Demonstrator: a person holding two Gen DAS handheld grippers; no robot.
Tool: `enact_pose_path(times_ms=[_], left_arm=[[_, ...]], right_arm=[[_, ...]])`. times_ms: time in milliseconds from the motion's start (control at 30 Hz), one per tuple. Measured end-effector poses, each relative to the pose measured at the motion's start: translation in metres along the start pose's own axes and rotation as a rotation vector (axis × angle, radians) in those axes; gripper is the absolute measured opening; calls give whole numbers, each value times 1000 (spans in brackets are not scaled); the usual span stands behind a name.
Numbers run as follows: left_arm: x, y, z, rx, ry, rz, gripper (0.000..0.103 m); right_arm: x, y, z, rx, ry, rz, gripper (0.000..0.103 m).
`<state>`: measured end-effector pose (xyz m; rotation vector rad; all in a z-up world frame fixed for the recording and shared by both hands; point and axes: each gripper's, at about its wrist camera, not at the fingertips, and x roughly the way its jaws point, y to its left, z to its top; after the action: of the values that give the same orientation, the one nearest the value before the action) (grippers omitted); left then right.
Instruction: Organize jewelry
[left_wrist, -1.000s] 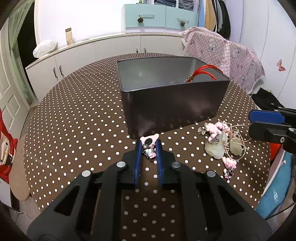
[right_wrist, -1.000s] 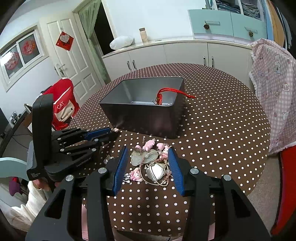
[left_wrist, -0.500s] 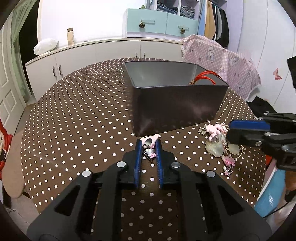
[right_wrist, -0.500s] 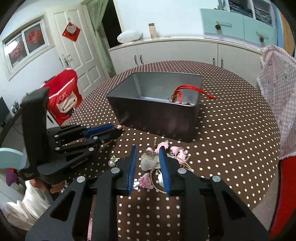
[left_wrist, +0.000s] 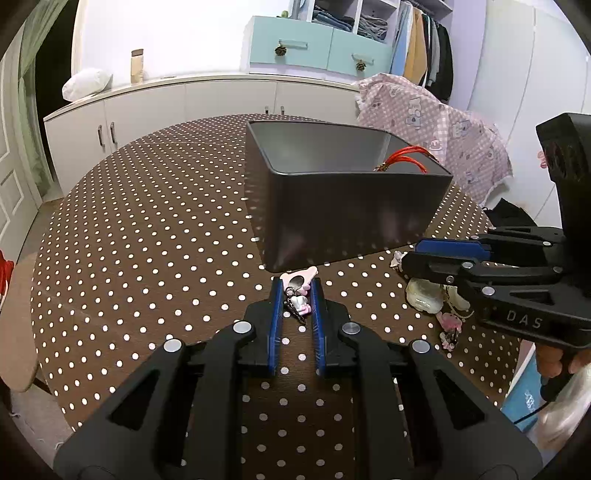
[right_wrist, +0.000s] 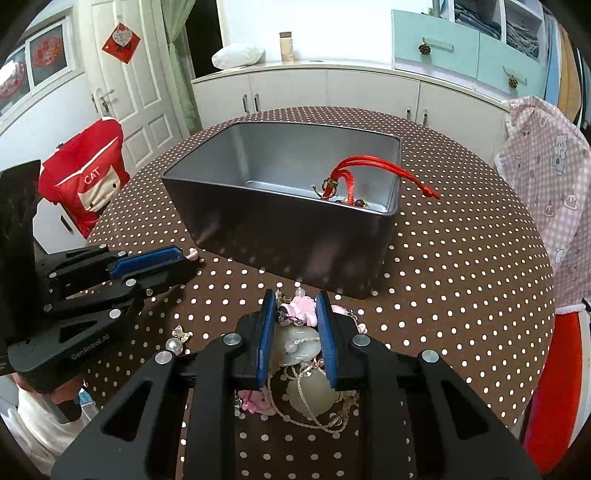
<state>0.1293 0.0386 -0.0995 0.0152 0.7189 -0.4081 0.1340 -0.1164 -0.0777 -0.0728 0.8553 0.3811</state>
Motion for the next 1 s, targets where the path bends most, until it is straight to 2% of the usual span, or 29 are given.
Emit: enact_pose_path(times_ms=[233,433,733,1000], left_arm=[[-1,-3,1,15,-7,12,15],[-8,-6,7,18,-33,2,15],[-20,-13,18,38,-72,-3,15],[-45,-16,31,45,-146,-32,15]], right_arm=[[-7,-14,3,77,3,75,20],[-21,-22,7,115,-20,103,20],[-48,-30,21,142,-92,158,20],[-66,-33,36,136,-160,179,20]])
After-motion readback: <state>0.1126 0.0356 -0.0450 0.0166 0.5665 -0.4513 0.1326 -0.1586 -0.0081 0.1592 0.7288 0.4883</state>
